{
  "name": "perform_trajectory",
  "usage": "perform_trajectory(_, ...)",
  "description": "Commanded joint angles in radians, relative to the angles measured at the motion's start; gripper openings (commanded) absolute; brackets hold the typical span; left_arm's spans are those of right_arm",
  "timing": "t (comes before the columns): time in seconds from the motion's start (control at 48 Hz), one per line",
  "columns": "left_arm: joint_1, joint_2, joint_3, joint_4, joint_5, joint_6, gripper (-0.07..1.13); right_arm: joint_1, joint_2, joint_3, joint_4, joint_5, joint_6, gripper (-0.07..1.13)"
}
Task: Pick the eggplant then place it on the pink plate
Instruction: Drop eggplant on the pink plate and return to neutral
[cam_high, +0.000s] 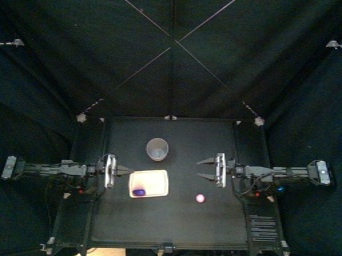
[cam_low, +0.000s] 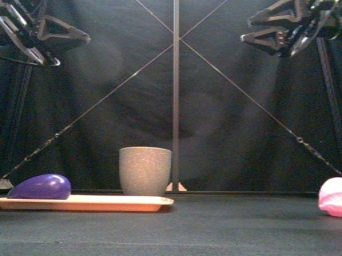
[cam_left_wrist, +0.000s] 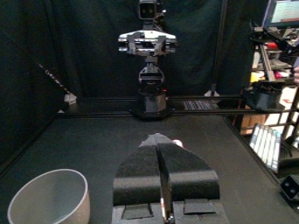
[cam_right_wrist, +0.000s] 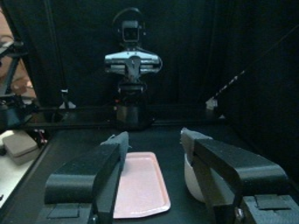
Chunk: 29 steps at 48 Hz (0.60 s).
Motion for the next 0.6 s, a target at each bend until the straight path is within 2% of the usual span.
perform_trajectory(0.021,0.002,0.002,-0.011,0.003,-0.006,0.002,-0.04,0.005,-0.083,0.049,0.000,-0.002,0.000,0.88)
perform_trajectory(0.188,0.002,0.002,-0.009,0.003,-0.006,0.000,-0.04,0.014,-0.127,0.098,0.005,0.017,0.000,0.88)
perform_trajectory(0.604,0.002,0.002,-0.009,0.003,-0.006,0.000,-0.04,0.009,-0.129,0.084,-0.008,0.055,-0.002,0.88)
